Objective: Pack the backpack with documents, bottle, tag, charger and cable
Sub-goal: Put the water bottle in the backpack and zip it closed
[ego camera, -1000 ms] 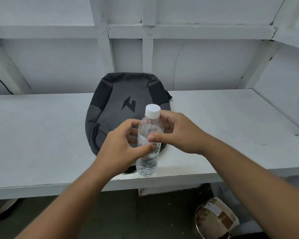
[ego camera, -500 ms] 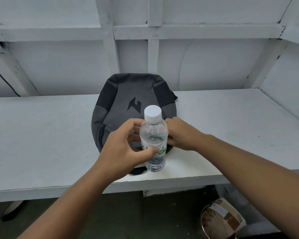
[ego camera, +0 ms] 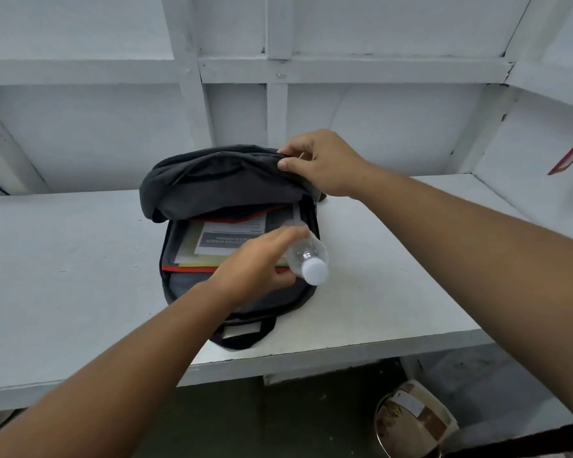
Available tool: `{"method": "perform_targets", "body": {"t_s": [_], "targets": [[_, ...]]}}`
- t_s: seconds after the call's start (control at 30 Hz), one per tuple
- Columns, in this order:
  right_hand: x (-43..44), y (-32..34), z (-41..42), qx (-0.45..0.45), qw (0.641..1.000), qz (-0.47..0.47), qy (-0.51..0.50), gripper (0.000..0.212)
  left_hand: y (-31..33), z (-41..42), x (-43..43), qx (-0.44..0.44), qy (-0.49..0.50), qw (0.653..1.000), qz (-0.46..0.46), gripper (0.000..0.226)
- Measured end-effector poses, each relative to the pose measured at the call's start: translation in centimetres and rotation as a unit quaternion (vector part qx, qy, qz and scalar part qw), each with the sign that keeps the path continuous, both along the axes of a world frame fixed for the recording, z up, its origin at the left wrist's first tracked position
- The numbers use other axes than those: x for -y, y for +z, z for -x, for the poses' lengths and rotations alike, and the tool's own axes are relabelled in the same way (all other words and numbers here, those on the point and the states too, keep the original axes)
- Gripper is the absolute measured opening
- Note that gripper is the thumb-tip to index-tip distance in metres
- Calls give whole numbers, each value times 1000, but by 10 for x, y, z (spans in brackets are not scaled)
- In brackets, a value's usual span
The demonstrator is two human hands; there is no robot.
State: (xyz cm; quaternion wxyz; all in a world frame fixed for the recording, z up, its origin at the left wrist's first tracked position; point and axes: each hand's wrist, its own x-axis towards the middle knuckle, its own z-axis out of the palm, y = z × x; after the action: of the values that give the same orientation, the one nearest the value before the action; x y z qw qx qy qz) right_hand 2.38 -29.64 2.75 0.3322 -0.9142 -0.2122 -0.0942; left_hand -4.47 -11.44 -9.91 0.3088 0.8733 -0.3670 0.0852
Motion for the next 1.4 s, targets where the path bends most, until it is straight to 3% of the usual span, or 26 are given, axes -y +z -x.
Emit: {"method": "perform_targets", "body": {"t_s": [0.17,0.33,0.5,0.6,0.7,0.8,1.13,1.4], "targets": [[0,-6,4,3,1000,-16,0,14,-20,-46,9,40,-42,998,-14,58],[3,-8,6,8,1000,-18,-6,12,-30,-75,17,-44,-61,996,-53,45],[6,-13,10,5,999,-38,-20,12,-26,-90,27,-92,-38,991,-92,61],[4,-12,9,5,999,-33,-26,13,-19,-71,24,-123,35,991,-42,61],[4,-15,7,11,999,-38,-31,14,-28,-25,14,-51,40,998,6,54],[3,-17,7,14,999,-39,-28,14,-40,-6,14,-34,62,997,-18,67],[6,-18,16,11,999,-37,-24,16,-32,-63,34,-153,84,984,-45,80],[6,-16,26,6,999,-36,-17,13,-39,-126,47,-117,115,984,-71,55]]}}
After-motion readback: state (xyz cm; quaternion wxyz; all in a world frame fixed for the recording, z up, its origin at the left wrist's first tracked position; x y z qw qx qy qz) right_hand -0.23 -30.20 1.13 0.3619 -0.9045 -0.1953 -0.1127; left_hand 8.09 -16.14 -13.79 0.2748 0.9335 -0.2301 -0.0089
